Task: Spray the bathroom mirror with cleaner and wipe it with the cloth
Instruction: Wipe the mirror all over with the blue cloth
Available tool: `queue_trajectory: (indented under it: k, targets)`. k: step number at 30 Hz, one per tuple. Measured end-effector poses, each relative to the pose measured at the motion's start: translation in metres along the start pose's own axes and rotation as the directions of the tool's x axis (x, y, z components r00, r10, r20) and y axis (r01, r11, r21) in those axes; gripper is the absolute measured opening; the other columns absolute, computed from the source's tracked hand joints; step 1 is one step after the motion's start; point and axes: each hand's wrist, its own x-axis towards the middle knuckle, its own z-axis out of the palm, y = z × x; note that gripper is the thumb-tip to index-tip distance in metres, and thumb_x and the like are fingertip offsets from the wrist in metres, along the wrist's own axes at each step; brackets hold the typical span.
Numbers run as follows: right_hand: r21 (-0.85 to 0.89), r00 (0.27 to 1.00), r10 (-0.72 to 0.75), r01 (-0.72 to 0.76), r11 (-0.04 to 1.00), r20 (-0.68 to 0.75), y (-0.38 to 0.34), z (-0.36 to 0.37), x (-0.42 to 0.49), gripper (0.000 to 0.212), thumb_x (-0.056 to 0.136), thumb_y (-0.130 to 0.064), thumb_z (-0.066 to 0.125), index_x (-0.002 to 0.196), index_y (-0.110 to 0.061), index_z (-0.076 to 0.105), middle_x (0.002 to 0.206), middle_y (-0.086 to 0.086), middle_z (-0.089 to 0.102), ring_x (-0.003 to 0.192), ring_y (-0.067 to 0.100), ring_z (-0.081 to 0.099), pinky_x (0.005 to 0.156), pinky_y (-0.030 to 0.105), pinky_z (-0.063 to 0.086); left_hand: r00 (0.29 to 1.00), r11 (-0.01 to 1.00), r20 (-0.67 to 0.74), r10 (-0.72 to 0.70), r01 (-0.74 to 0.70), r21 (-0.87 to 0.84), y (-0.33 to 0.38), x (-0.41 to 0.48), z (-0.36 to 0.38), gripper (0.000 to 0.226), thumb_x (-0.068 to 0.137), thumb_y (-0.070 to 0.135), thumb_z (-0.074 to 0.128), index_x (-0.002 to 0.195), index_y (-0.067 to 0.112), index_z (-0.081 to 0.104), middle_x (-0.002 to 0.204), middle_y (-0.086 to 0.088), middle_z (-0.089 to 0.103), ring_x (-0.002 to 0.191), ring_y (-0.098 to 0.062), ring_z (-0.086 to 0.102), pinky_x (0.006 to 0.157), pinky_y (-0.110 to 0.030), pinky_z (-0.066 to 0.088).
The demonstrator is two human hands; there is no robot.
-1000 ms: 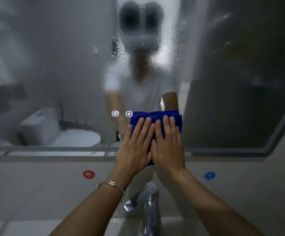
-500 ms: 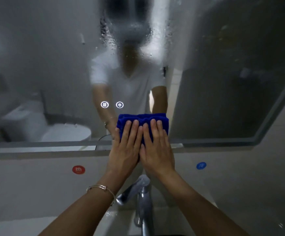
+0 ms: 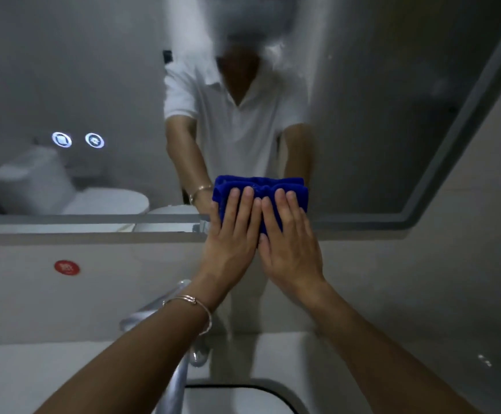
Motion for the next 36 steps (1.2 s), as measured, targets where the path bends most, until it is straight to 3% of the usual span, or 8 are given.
queue_trajectory:
  k: [3, 7, 13, 16, 20, 27, 32, 36]
  targets:
    - [-0.036, 0.999, 0.022, -0.023, 0.999, -0.025, 0.045, -0.013, -0.015, 0.067, 0.098, -0.027, 0.030, 0.151, -0.017, -0.010, 0.159, 0.003, -0.014, 0.147, 0.020, -0.007, 0.120, 0.036, 0.006, 1.000, 0.999, 0.001, -0.009, 0.009, -0.044, 0.049, 0.021, 0.009, 0.069, 0.097, 0.024, 0.037, 0.146, 0.001, -0.005, 0.152, -0.023, -0.020, 0.141, -0.038, -0.016, 0.113, -0.056, 0.000]
    - [-0.052, 0.997, 0.054, -0.057, 0.997, -0.059, 0.097, -0.032, -0.028, 0.055, 0.103, -0.030, 0.014, 0.151, -0.017, -0.009, 0.153, 0.015, 0.013, 0.147, 0.020, -0.006, 0.119, 0.038, 0.008, 0.999, 0.999, 0.043, 0.009, -0.007, -0.041, 0.101, 0.046, 0.011, 0.069, 0.096, 0.025, 0.033, 0.147, 0.002, -0.007, 0.151, -0.023, -0.022, 0.140, -0.037, -0.019, 0.113, -0.055, -0.004]
    - [-0.125, 0.975, 0.168, -0.186, 0.975, -0.146, 0.167, -0.060, -0.042, 0.057, 0.102, -0.024, 0.020, 0.151, -0.015, -0.007, 0.149, 0.019, 0.018, 0.147, 0.019, -0.007, 0.119, 0.036, 0.008, 0.989, 0.991, 0.066, 0.130, -0.128, -0.030, 0.168, 0.098, 0.012, 0.067, 0.095, 0.029, 0.025, 0.146, 0.003, -0.011, 0.152, -0.018, -0.020, 0.139, -0.035, -0.023, 0.113, -0.054, -0.013]
    - [-0.104, 0.982, 0.119, -0.135, 0.985, -0.145, 0.175, -0.064, -0.036, 0.055, 0.103, -0.026, 0.016, 0.152, -0.015, -0.006, 0.148, 0.019, 0.019, 0.147, 0.020, -0.007, 0.119, 0.037, 0.008, 0.986, 0.990, 0.080, 0.144, -0.144, -0.011, 0.170, 0.106, 0.009, 0.075, 0.095, 0.041, 0.033, 0.147, 0.003, -0.005, 0.153, -0.020, -0.020, 0.141, -0.034, -0.017, 0.113, -0.054, -0.012]
    - [0.037, 0.924, 0.257, -0.257, 0.966, -0.284, 0.179, -0.081, 0.014, 0.048, 0.102, -0.021, 0.017, 0.146, -0.001, 0.018, 0.149, 0.023, 0.018, 0.141, 0.038, 0.011, 0.120, 0.034, 0.007, 0.966, 0.966, 0.020, 0.257, -0.257, 0.012, 0.152, 0.163, -0.015, 0.063, 0.097, 0.035, 0.028, 0.148, 0.007, 0.006, 0.155, -0.015, 0.000, 0.143, -0.031, -0.003, 0.116, -0.051, -0.004]
    - [0.041, 0.906, 0.207, -0.207, 0.977, -0.369, 0.192, -0.164, 0.150, 0.054, 0.095, -0.015, 0.030, 0.145, 0.003, 0.025, 0.151, 0.030, 0.020, 0.142, 0.044, 0.013, 0.118, 0.032, 0.000, 0.962, 0.984, -0.207, 0.179, -0.178, 0.021, 0.108, 0.291, -0.078, 0.055, 0.100, 0.034, 0.026, 0.147, 0.007, 0.022, 0.153, -0.015, 0.022, 0.142, -0.032, 0.018, 0.115, -0.048, 0.010]
    - [-0.062, 0.922, 0.176, -0.210, 0.976, -0.344, 0.162, -0.122, 0.110, 0.058, 0.094, -0.024, 0.033, 0.148, -0.005, 0.022, 0.153, 0.023, 0.022, 0.144, 0.031, 0.010, 0.117, 0.042, 0.003, 0.971, 0.983, -0.157, 0.183, -0.182, 0.017, 0.093, 0.230, -0.064, 0.058, 0.099, 0.035, 0.028, 0.147, 0.005, 0.019, 0.154, -0.018, 0.017, 0.142, -0.035, 0.015, 0.116, -0.051, 0.012]
    - [-0.105, 0.961, 0.143, -0.172, 0.980, -0.237, 0.120, -0.062, 0.035, 0.062, 0.098, -0.030, 0.026, 0.152, -0.015, 0.001, 0.158, 0.013, 0.008, 0.147, 0.024, -0.002, 0.119, 0.043, 0.004, 0.981, 0.980, -0.013, 0.194, -0.193, 0.043, 0.082, 0.131, -0.027, 0.060, 0.099, 0.040, 0.021, 0.148, 0.007, 0.014, 0.156, -0.015, 0.010, 0.144, -0.032, 0.005, 0.116, -0.050, 0.006]
